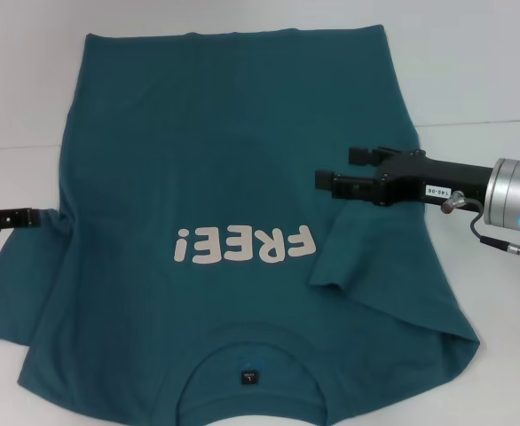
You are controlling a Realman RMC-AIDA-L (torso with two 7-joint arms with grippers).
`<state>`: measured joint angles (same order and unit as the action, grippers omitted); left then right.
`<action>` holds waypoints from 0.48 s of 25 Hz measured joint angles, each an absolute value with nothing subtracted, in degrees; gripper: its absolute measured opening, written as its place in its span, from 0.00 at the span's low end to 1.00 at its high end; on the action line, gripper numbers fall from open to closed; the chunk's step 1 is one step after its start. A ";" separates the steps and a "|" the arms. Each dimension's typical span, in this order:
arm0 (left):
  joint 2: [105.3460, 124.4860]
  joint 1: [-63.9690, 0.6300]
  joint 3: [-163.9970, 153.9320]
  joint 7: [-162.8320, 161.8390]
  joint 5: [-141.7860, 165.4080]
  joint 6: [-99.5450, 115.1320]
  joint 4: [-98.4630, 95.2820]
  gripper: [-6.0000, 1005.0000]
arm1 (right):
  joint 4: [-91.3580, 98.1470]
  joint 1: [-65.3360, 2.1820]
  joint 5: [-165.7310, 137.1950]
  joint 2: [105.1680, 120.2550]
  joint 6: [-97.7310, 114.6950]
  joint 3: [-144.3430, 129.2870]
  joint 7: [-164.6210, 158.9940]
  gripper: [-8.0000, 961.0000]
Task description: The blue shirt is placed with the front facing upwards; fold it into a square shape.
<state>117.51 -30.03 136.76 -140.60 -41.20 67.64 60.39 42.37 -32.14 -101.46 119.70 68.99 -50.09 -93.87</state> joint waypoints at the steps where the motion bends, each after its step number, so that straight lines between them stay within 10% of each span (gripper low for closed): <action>1: 117.55 -30.05 136.76 -140.62 -40.76 67.62 60.52 0.84 | 42.22 -32.09 -101.26 119.69 68.99 -50.09 -93.87 0.98; 12: 118.05 -30.68 137.07 -144.09 -36.79 67.74 60.64 0.84 | 40.65 -32.01 -99.95 119.70 68.98 -49.87 -94.34 0.98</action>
